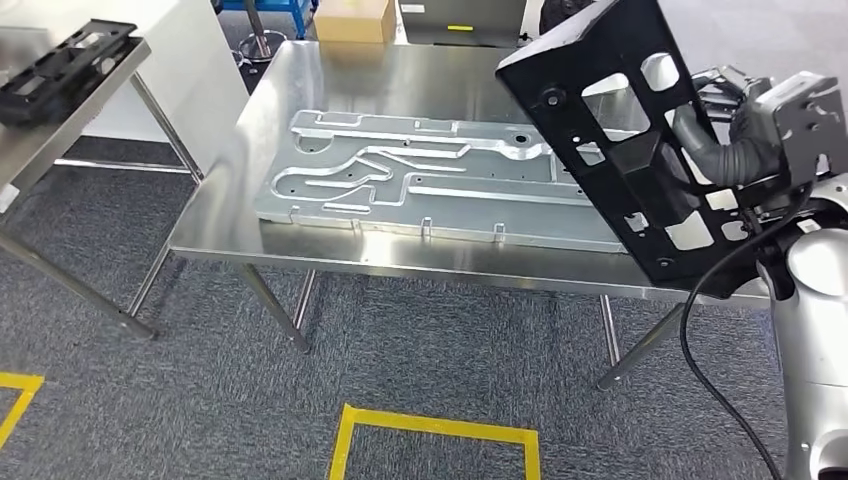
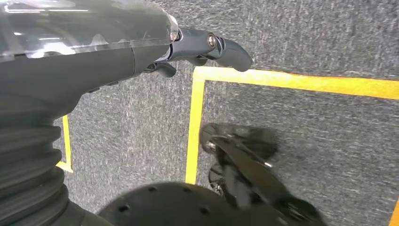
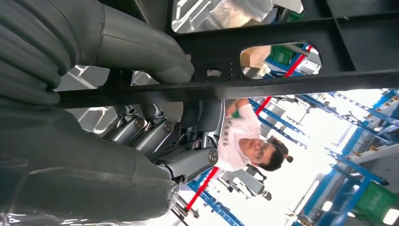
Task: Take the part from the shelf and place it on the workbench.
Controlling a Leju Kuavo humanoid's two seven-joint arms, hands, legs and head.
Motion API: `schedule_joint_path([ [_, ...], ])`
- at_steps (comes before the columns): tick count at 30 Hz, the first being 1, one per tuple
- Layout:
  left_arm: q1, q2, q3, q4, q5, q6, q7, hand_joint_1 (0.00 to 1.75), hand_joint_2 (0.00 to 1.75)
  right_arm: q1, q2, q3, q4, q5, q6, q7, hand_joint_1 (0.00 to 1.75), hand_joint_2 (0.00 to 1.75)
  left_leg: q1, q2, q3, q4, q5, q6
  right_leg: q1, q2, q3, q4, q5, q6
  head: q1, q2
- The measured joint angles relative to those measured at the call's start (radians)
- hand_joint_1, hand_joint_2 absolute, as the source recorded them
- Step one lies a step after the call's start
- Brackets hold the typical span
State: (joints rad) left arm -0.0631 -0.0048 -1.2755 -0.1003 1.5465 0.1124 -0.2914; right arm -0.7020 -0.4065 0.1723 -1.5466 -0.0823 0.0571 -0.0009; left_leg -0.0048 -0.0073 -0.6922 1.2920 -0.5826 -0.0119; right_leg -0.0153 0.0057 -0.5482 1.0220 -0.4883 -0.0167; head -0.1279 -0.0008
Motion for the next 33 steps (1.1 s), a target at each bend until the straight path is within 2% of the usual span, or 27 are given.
schedule_joint_path([
  [1, 0.001, 0.0, 0.0, 0.0, 0.0, -0.002, 0.0, 0.0, 1.75, 0.009, 0.0, -0.001, -0.003, 0.002, 0.0, 0.0, 1.75, 1.75, 0.0, 0.001, -0.018, -0.008, 0.007, 0.003, 0.001, 0.001, 0.016, 0.0, -0.013, 0.0, 0.0, 0.0],
  [2, 0.002, 0.0, 0.0, 0.0, 0.0, -0.003, 0.0, 0.0, 1.75, 0.015, 0.0, -0.002, -0.006, 0.006, 0.0, 0.0, 1.75, 1.75, -0.002, 0.001, -0.018, -0.053, 0.036, 0.008, 0.003, 0.001, 0.034, 0.0, -0.027, 0.001, 0.0, 0.0],
  [4, 0.003, 0.002, -0.001, 0.0, -0.001, -0.006, -0.001, 0.0, 1.75, 0.023, 0.0, -0.005, -0.013, 0.012, 0.001, 0.0, 1.75, 1.75, -0.008, 0.0, 0.001, -0.18, 0.145, 0.024, 0.006, 0.001, 0.065, -0.003, -0.054, 0.004, 0.0, 0.0],
  [5, 0.004, 0.003, -0.001, 0.0, -0.002, -0.008, -0.001, 0.0, 1.75, 0.026, 0.0, -0.006, -0.015, 0.014, 0.001, 0.0, 1.75, 1.75, -0.012, 0.0, 0.01, -0.226, 0.184, 0.031, 0.007, 0.002, 0.077, -0.005, -0.064, 0.007, 0.0, 0.0],
  [6, 0.004, 0.004, -0.002, 0.0, -0.002, -0.009, -0.001, 0.0, 1.75, 0.031, 0.0, -0.008, -0.017, 0.017, 0.002, 0.001, 1.75, 1.75, -0.015, 0.001, 0.016, -0.251, 0.207, 0.038, 0.007, 0.003, 0.087, -0.011, -0.072, 0.012, 0.0, 0.0],
  [9, 0.002, 0.004, -0.002, 0.0, -0.005, -0.011, -0.001, 0.0, 1.75, 0.046, -0.004, -0.017, -0.03, 0.026, 0.003, 0.002, 1.75, 1.75, -0.016, 0.001, 0.05, -0.28, 0.196, 0.051, 0.005, 0.003, 0.102, -0.004, -0.063, 0.03, 0.0, 0.0],
  [10, 0.001, 0.004, -0.002, 0.0, -0.005, -0.012, -0.002, 0.0, 1.75, 0.047, -0.005, -0.021, -0.035, 0.028, 0.004, 0.002, 1.75, 1.75, -0.014, 0.0, 0.068, -0.293, 0.192, 0.056, 0.004, 0.002, 0.088, 0.028, -0.049, 0.033, 0.0, 0.0],
  [12, -0.002, 0.003, -0.003, -0.001, -0.006, -0.013, -0.003, 0.0, 1.75, 0.05, -0.009, -0.03, -0.041, 0.03, 0.003, 0.001, 1.75, 1.75, -0.01, -0.002, 0.105, -0.314, 0.18, 0.061, 0.001, 0.001, 0.015, 0.14, -0.039, 0.039, 0.0, 0.0],
  [13, -0.004, 0.003, -0.003, -0.001, -0.006, -0.013, -0.003, 0.0, 1.75, 0.053, -0.011, -0.034, -0.042, 0.031, 0.004, 0.001, 1.75, 1.75, -0.009, -0.003, 0.122, -0.32, 0.169, 0.063, 0.0, 0.001, -0.036, 0.199, -0.056, 0.044, 0.0, 0.0],
  [14, -0.004, 0.003, -0.003, -0.001, -0.006, -0.013, -0.003, 0.0, 1.75, 0.058, -0.013, -0.037, -0.043, 0.031, 0.004, 0.001, 1.75, 1.75, -0.008, -0.005, 0.139, -0.322, 0.156, 0.062, -0.002, 0.001, -0.084, 0.241, -0.09, 0.049, 0.0, 0.0],
  [15, -0.003, 0.003, -0.003, -0.001, -0.006, -0.014, -0.003, 0.0, 1.75, 0.065, -0.014, -0.039, -0.043, 0.032, 0.005, 0.001, 1.75, 1.75, -0.007, -0.007, 0.157, -0.322, 0.141, 0.061, -0.005, 0.0, -0.119, 0.256, -0.127, 0.055, 0.0, 0.0],
  [16, -0.002, 0.002, -0.004, -0.001, -0.006, -0.014, -0.003, 0.0, 1.75, 0.07, -0.015, -0.041, -0.044, 0.033, 0.006, 0.001, 1.75, 1.75, -0.005, -0.01, 0.177, -0.323, 0.124, 0.059, -0.008, -0.001, -0.144, 0.246, -0.155, 0.06, 0.0, 0.0],
  [17, -0.001, 0.002, -0.004, -0.001, -0.006, -0.015, -0.003, 0.0, 1.75, 0.074, -0.016, -0.043, -0.044, 0.034, 0.007, 0.002, 1.75, 1.75, -0.004, -0.011, 0.197, -0.323, 0.108, 0.057, -0.011, -0.002, -0.155, 0.212, -0.153, 0.066, 0.0, 0.0],
  [18, -0.001, 0.001, -0.004, -0.001, -0.006, -0.015, -0.003, 0.0, 1.75, 0.076, -0.016, -0.045, -0.045, 0.035, 0.007, 0.002, 1.75, 1.75, -0.003, -0.013, 0.219, -0.322, 0.091, 0.053, -0.014, -0.004, -0.159, 0.159, -0.111, 0.069, 0.0, 0.0],
  [19, -0.001, 0.001, -0.004, -0.001, -0.006, -0.015, -0.003, 0.0, 1.75, 0.078, -0.016, -0.047, -0.044, 0.035, 0.008, 0.002, 1.75, 1.75, -0.003, -0.014, 0.239, -0.319, 0.072, 0.048, -0.016, -0.008, -0.16, 0.095, -0.029, 0.071, 0.0, 0.0],
  [20, -0.001, 0.001, -0.005, -0.001, -0.006, -0.015, -0.003, 0.0, 1.75, 0.079, -0.016, -0.049, -0.044, 0.035, 0.008, 0.002, 1.75, 1.75, -0.004, -0.015, 0.253, -0.316, 0.053, 0.042, -0.016, -0.013, -0.159, 0.048, 0.046, 0.067, 0.0, 0.0],
  [21, -0.001, 0.001, -0.005, -0.001, -0.006, -0.015, -0.002, 0.0, 1.75, 0.082, -0.017, -0.05, -0.046, 0.038, 0.009, 0.003, 1.75, 1.75, -0.005, -0.015, 0.266, -0.314, 0.034, 0.036, -0.013, -0.014, -0.157, 0.017, 0.106, 0.059, 0.0, 0.0],
  [22, -0.003, 0.001, -0.006, -0.001, -0.006, -0.015, -0.002, 0.0, 1.75, 0.084, -0.017, -0.052, -0.049, 0.041, 0.009, 0.004, 1.75, 1.75, -0.006, -0.015, 0.276, -0.309, 0.022, 0.03, -0.011, -0.015, -0.154, 0.006, 0.134, 0.049, 0.002, 0.0],
  [23, -0.005, 0.001, -0.007, -0.001, -0.006, -0.015, -0.002, 0.0, 1.75, 0.083, -0.018, -0.055, -0.055, 0.045, 0.009, 0.006, 1.75, 1.75, -0.007, -0.014, 0.279, -0.303, 0.019, 0.023, -0.009, -0.013, -0.148, 0.013, 0.126, 0.037, 0.003, 0.0],
  [24, -0.008, 0.001, -0.008, -0.001, -0.007, -0.015, -0.003, 0.0, 1.75, 0.082, -0.018, -0.057, -0.062, 0.05, 0.009, 0.009, 1.75, 1.75, -0.006, -0.012, 0.278, -0.284, 0.023, 0.018, -0.009, -0.01, -0.139, 0.012, 0.119, 0.028, 0.004, 0.0],
  [25, -0.01, 0.001, -0.009, -0.001, -0.007, -0.015, -0.004, 0.0, 1.75, 0.081, -0.019, -0.06, -0.068, 0.055, 0.009, 0.01, 1.75, 1.75, -0.004, -0.011, 0.264, -0.248, 0.034, 0.013, -0.01, -0.01, -0.128, 0.01, 0.111, 0.019, 0.005, 0.0],
  [27, -0.014, 0.001, -0.013, -0.001, -0.007, -0.016, -0.006, 0.0, 1.75, 0.086, -0.018, -0.064, -0.078, 0.065, 0.009, 0.013, 1.75, 1.75, 0.0, -0.006, 0.203, -0.143, 0.037, 0.002, -0.01, -0.009, -0.107, 0.004, 0.098, 0.007, 0.004, 0.0],
  [28, -0.015, 0.0, -0.014, -0.001, -0.007, -0.016, -0.008, 0.0, 1.75, 0.093, -0.017, -0.066, -0.084, 0.072, 0.009, 0.014, 1.75, 1.75, 0.003, -0.004, 0.159, -0.084, 0.014, -0.003, -0.01, -0.009, -0.095, 0.003, 0.089, 0.004, 0.004, 0.0],
  [30, -0.014, 0.0, -0.018, -0.001, -0.006, -0.016, -0.013, 0.0, 1.75, 0.11, -0.013, -0.073, -0.096, 0.084, 0.009, 0.017, 1.75, 1.75, 0.006, -0.001, 0.081, -0.014, -0.061, -0.009, -0.009, -0.008, -0.071, 0.002, 0.066, 0.002, 0.003, 0.0],
  [31, -0.013, 0.0, -0.019, -0.001, -0.006, -0.016, -0.015, 0.0, 1.75, 0.118, -0.011, -0.077, -0.1, 0.09, 0.009, 0.019, 1.75, 1.75, 0.008, 0.0, 0.054, -0.008, -0.088, -0.011, -0.009, -0.008, -0.056, 0.001, 0.054, 0.003, 0.004, 0.0],
  [32, -0.012, 0.0, -0.021, -0.001, -0.007, -0.016, -0.016, 0.0, 1.75, 0.124, -0.009, -0.08, -0.104, 0.096, 0.009, 0.02, 1.75, 1.75, 0.008, 0.0, 0.043, -0.037, -0.081, -0.01, -0.01, -0.008, -0.041, 0.001, 0.042, 0.004, 0.004, 0.0],
  [33, -0.012, 0.0, -0.022, -0.001, -0.007, -0.016, -0.017, 0.0, 1.75, 0.13, -0.007, -0.082, -0.106, 0.1, 0.01, 0.023, 1.75, 1.75, 0.008, 0.001, 0.041, -0.089, -0.037, -0.007, -0.01, -0.008, -0.026, 0.001, 0.03, 0.006, 0.004, 0.0],
])
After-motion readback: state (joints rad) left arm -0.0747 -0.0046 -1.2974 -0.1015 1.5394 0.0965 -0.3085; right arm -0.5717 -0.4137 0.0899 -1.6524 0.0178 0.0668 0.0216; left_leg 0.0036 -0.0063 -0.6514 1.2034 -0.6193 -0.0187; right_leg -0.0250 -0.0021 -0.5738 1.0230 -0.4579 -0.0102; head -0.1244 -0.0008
